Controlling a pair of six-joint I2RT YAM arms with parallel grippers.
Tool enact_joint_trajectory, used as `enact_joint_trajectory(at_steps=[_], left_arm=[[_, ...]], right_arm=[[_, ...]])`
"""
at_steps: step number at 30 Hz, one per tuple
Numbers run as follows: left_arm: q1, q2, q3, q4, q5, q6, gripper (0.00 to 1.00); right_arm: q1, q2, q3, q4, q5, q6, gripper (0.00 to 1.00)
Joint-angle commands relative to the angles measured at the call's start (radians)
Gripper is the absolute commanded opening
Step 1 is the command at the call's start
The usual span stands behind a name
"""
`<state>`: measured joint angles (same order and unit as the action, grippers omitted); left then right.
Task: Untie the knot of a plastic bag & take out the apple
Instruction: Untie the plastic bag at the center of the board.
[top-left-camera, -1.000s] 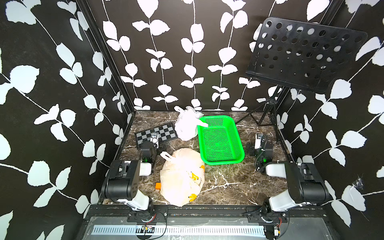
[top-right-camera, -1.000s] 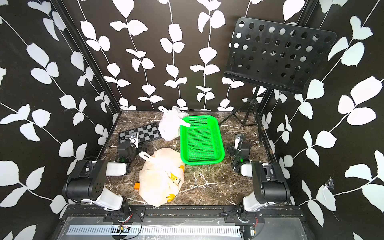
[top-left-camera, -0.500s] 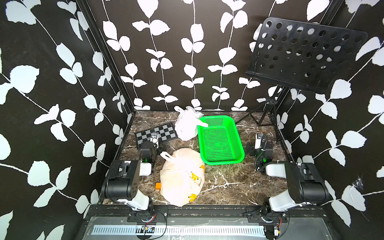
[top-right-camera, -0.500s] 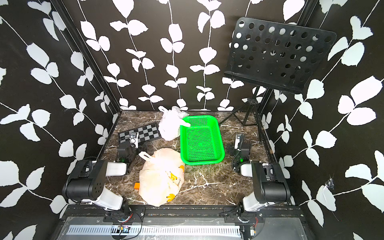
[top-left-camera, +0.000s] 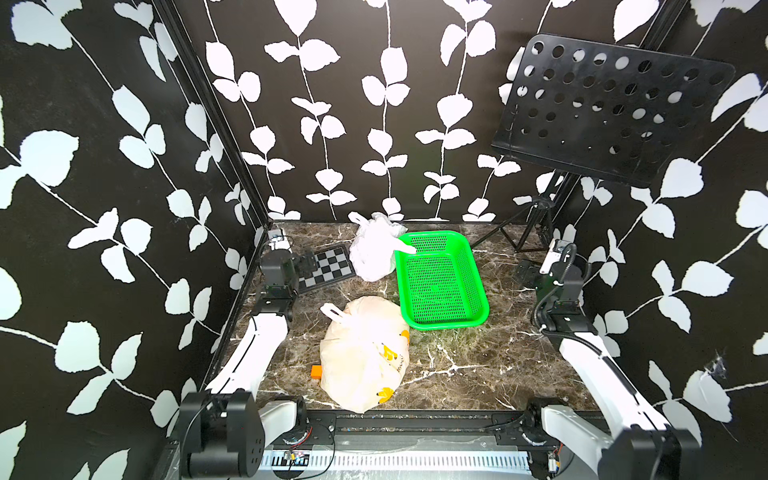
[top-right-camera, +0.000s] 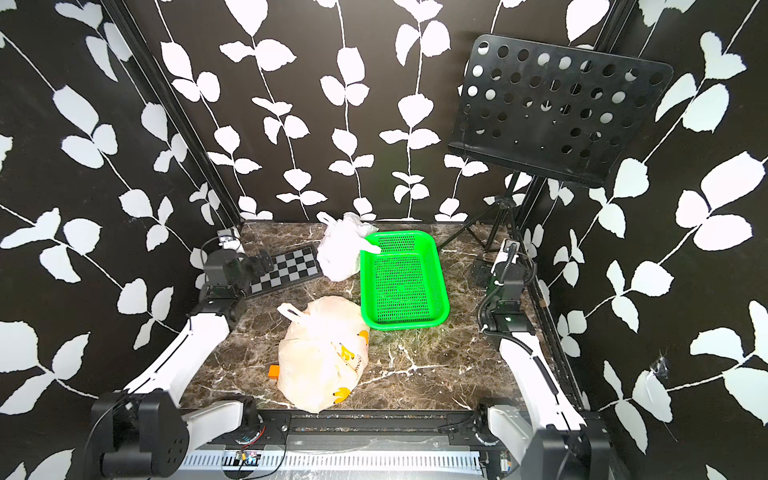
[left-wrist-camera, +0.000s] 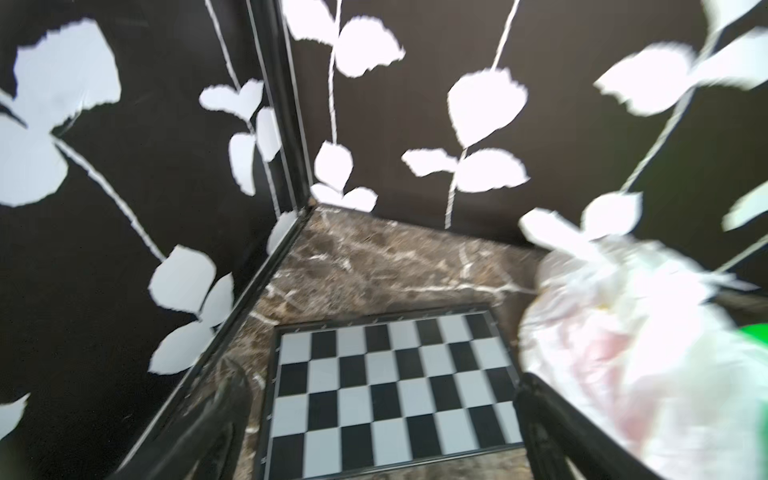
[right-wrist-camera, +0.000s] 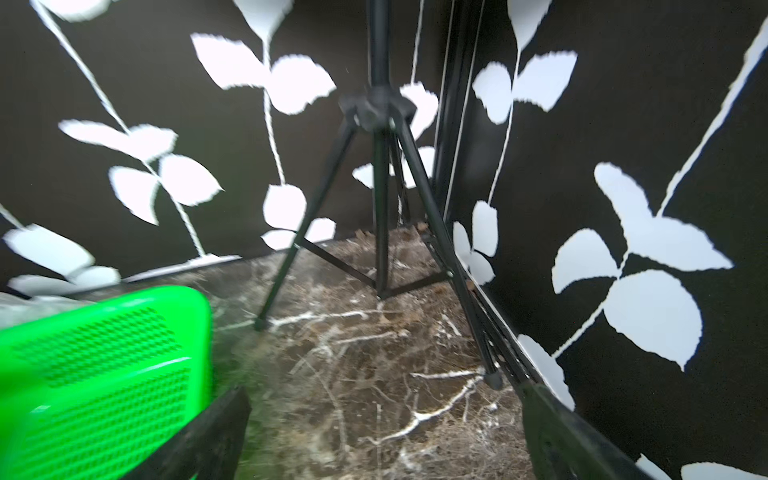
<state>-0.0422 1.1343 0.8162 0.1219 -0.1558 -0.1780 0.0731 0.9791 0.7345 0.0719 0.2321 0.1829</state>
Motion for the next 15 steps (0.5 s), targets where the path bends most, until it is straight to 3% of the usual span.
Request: enact_joint_trajectory(at_steps=[1, 3, 8, 12, 15], left_arm=[[-0.014, -0.016, 0.058, -0.194, 0.234, -0.112, 0.97], [-0.072, 0.010, 0.104, -0.242, 0.302, -0.112, 0.94], [-0.276, 0.109, 0.260, -0.503, 0.285, -0.020, 0.90], [-0.344, 0.109, 0.343, -0.794, 0.214, 0.012, 0.85], [-0.363, 0.031, 0.330, -0.936, 0.171, 0.009, 0.84]], right_arm=[[0.106, 0.024, 0.087, -0.298, -0.036, 0.049, 0.97], [0.178, 0.086, 0.144, -0.379, -0.060, 0.050, 0.94], [0.358, 0.246, 0.276, -0.518, -0.130, -0.009, 0.90], [0.502, 0.298, 0.299, -0.470, -0.281, -0.040, 0.88], [0.577, 0.346, 0.311, -0.394, -0.395, -0.079, 0.87]])
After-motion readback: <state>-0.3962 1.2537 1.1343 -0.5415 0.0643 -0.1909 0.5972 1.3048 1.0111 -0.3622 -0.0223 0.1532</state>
